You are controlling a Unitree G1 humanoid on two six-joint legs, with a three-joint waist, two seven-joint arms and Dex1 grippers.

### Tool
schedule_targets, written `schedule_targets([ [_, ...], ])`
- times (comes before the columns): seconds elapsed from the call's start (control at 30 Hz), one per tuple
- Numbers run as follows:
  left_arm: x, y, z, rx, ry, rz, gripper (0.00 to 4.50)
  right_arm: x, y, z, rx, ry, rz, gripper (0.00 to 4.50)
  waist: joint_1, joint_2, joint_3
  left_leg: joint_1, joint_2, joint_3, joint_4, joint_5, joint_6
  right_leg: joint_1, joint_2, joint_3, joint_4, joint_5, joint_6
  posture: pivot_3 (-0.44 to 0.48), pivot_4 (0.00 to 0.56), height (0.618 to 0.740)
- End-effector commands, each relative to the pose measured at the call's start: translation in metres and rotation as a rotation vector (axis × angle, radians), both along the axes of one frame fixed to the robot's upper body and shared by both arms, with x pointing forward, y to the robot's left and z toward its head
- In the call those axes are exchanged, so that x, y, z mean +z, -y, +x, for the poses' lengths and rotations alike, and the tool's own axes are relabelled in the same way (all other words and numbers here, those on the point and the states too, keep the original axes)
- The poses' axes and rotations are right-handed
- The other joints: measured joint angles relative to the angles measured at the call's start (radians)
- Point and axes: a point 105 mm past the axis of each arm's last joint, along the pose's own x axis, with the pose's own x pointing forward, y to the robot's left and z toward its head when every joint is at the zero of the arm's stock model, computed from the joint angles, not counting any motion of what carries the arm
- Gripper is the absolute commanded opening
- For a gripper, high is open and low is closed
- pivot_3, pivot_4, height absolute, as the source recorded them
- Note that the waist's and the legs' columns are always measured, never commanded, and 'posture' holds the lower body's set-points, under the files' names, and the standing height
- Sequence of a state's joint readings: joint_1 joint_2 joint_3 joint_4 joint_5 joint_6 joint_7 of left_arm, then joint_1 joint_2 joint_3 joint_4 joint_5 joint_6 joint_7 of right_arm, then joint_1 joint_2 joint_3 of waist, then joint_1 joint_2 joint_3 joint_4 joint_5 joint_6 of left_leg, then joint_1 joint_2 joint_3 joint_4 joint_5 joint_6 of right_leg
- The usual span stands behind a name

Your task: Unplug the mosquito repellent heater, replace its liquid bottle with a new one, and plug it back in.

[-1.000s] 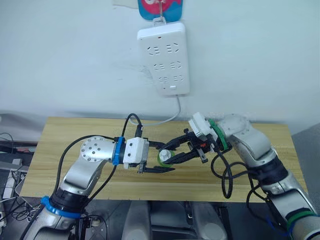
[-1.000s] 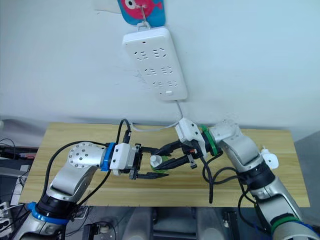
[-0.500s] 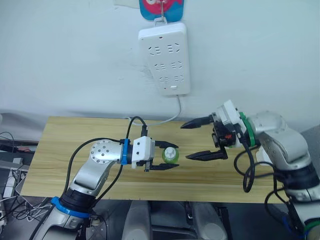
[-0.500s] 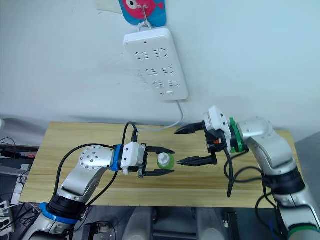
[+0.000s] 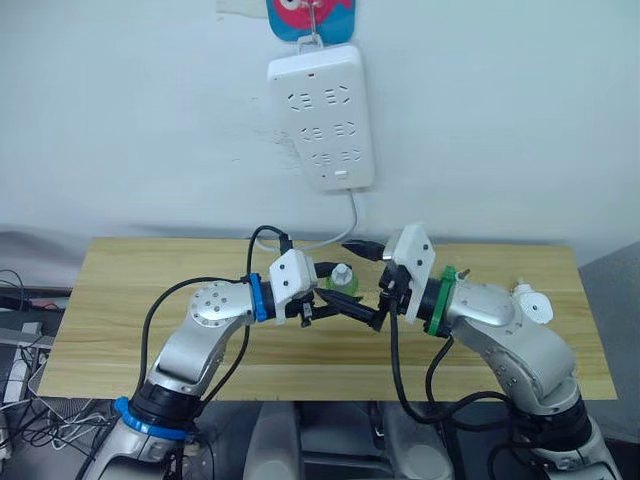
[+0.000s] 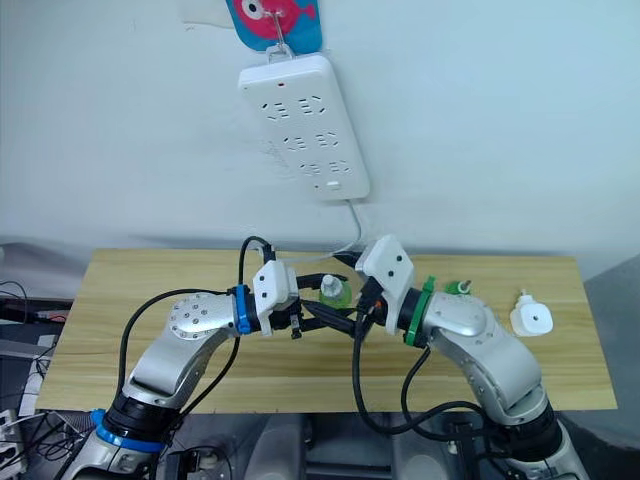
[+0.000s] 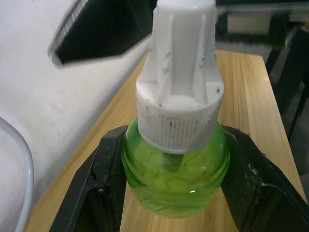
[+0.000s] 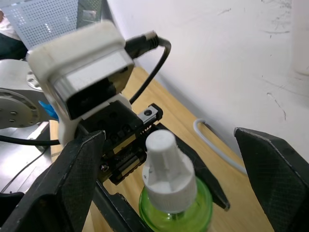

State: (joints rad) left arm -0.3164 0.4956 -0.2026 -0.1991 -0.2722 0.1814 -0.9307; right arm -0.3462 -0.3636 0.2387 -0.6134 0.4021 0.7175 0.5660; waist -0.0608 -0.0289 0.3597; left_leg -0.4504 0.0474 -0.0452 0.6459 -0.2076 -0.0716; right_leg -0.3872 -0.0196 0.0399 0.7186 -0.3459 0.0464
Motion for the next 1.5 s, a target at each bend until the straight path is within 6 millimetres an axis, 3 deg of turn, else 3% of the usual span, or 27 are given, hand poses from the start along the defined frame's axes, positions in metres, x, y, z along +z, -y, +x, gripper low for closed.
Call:
schedule_targets([
  [0.03,0.013,0.003,-0.003,-0.006,0.027,-0.044,2.27,0.005,-0.001,-0.003,-0.009,0.033,0.024,4.48,0.001,0.0,0.0,0.0,0.0,0.0,0.0,0.0,0.0,0.0,0.0,0.0,0.0,0.0,0.0,-0.085,0.341,0.74],
  [0.2,0.013,0.005,-0.006,-0.016,0.02,-0.042,2.27,0.004,0.004,0.002,-0.048,0.031,0.047,3.28,0.001,0.0,0.0,0.0,0.0,0.0,0.0,0.0,0.0,0.0,0.0,0.0,0.0,0.0,0.0,-0.089,0.343,0.74],
  [0.4,0.012,0.005,-0.007,-0.022,0.017,-0.038,2.27,-0.001,0.003,-0.005,-0.019,0.013,0.049,1.12,0.002,0.0,0.0,0.0,0.0,0.0,0.0,0.0,0.0,0.0,0.0,0.0,-0.001,0.0,0.0,-0.089,0.35,0.74],
  [0.53,0.011,0.007,-0.008,-0.044,0.01,-0.029,2.27,0.005,-0.005,-0.011,0.075,0.014,0.071,1.08,0.002,0.0,0.0,0.0,0.0,0.0,0.0,0.0,0.0,0.0,0.0,0.0,0.0,0.0,0.0,-0.091,0.356,0.74],
  [0.63,0.007,0.01,-0.017,-0.109,0.001,-0.013,2.27,0.012,-0.016,-0.022,0.268,0.037,0.064,1.08,0.001,0.0,0.0,0.0,0.0,0.001,0.0,0.0,0.0,0.0,0.0,0.001,-0.001,0.0,0.0,-0.1,0.351,0.74],
  [0.73,0.001,0.012,-0.036,-0.248,0.007,0.045,2.27,0.016,-0.018,-0.034,0.584,0.054,-0.005,1.08,-0.001,0.0,0.0,0.0,0.0,0.001,-0.001,0.0,0.001,0.0,0.001,0.001,-0.001,0.0,0.0,-0.092,0.348,0.74],
  [0.93,-0.003,0.008,-0.05,-0.423,0.032,0.128,2.27,0.019,-0.021,-0.027,0.932,0.081,-0.119,1.08,0.004,0.001,0.0,0.001,0.0,0.001,-0.001,0.0,0.001,0.0,0.001,0.0,-0.002,0.0,0.0,-0.063,0.35,0.74],
  [1.1,0.0,0.005,-0.034,-0.39,0.062,0.13,2.27,0.022,-0.01,-0.016,0.926,0.088,-0.153,2.76,0.011,0.001,0.001,0.0,0.0,0.001,0.0,0.0,0.001,0.0,0.001,0.0,-0.003,0.0,0.0,-0.059,0.355,0.74],
  [1.27,-0.001,0.005,-0.027,-0.319,0.058,0.103,2.27,0.017,0.026,-0.004,0.739,0.056,-0.176,4.48,0.024,0.001,0.001,-0.001,-0.001,-0.002,0.0,-0.001,0.001,0.001,0.0,-0.002,-0.003,0.0,0.0,-0.067,0.356,0.74],
  [1.4,-0.003,0.006,-0.025,-0.22,0.027,0.052,2.27,0.007,0.046,-0.008,0.478,0.065,-0.174,4.48,0.021,0.001,0.001,-0.001,0.0,-0.002,0.0,-0.001,0.001,0.001,0.0,-0.002,-0.004,0.0,0.0,-0.079,0.363,0.74],
  [1.5,-0.002,0.004,-0.02,-0.144,0.016,0.025,2.27,0.002,0.043,-0.015,0.324,0.077,-0.153,4.48,0.009,0.001,0.001,-0.001,0.0,-0.002,-0.001,-0.001,0.001,0.001,0.0,-0.001,-0.004,0.0,0.0,-0.085,0.36,0.74],
])
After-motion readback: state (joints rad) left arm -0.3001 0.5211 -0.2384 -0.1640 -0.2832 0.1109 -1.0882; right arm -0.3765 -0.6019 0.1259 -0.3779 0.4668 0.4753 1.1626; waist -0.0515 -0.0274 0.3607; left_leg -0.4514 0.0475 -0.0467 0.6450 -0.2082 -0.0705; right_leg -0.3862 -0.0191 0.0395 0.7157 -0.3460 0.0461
